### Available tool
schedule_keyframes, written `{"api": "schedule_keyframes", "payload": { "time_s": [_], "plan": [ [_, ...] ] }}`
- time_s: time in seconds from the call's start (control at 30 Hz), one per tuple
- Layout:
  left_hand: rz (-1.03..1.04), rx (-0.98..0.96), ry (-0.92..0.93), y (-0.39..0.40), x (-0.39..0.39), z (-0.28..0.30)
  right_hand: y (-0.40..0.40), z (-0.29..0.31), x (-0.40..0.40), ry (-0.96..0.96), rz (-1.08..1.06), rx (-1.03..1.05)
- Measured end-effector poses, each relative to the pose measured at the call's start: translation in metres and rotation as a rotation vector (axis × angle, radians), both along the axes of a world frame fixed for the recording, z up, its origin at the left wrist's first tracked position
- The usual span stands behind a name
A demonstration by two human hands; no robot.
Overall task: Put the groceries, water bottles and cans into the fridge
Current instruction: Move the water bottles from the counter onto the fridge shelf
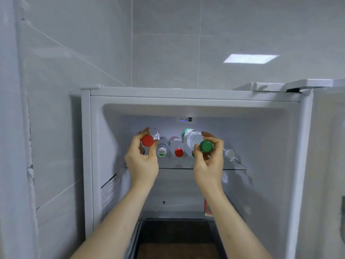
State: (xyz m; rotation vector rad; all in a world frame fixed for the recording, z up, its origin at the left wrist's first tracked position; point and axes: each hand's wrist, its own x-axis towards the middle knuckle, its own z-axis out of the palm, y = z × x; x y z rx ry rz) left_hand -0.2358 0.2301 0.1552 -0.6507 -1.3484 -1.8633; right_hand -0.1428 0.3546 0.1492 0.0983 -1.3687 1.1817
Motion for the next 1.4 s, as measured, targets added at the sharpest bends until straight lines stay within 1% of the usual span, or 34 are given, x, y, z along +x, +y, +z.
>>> {"api": "schedule_keyframes", "payload": {
  "time_s": [0.13, 0.23, 0.43, 0.6, 0.73, 0.87, 1.03, 1.13, 1.4],
  "plan": [
    [-0.027, -0.014, -0.053, 0.014, -0.021, 0.004, 0.008, -0.001, -0.021, -0.023, 0.012, 0.034],
    [-0.060, -0.062, -0.083, 0.024, -0.038, 0.006, 0.016, -0.004, -0.036, -0.077, 0.007, 0.061],
    [0.052, -0.217, -0.143, 0.034, -0.060, 0.008, 0.031, 0.000, -0.056, -0.144, -0.043, 0.129],
    [0.121, -0.284, -0.219, 0.036, -0.069, 0.011, 0.041, 0.005, -0.067, -0.230, -0.114, 0.194],
    [0.185, -0.382, -0.214, 0.037, -0.075, 0.013, 0.045, 0.012, -0.071, -0.288, -0.204, 0.226],
    [0.221, -0.473, -0.227, 0.037, -0.078, 0.018, 0.047, 0.017, -0.080, -0.407, -0.214, 0.245],
    [0.202, -0.492, -0.210, 0.038, -0.078, 0.017, 0.055, 0.022, -0.093, -0.519, -0.312, 0.331],
    [0.214, -0.455, -0.170, 0.038, -0.079, 0.014, 0.060, 0.020, -0.097, -0.568, -0.354, 0.351],
    [0.266, -0.384, -0.144, 0.037, -0.078, 0.008, 0.060, 0.014, -0.096, -0.515, -0.331, 0.289]
  ]
}}
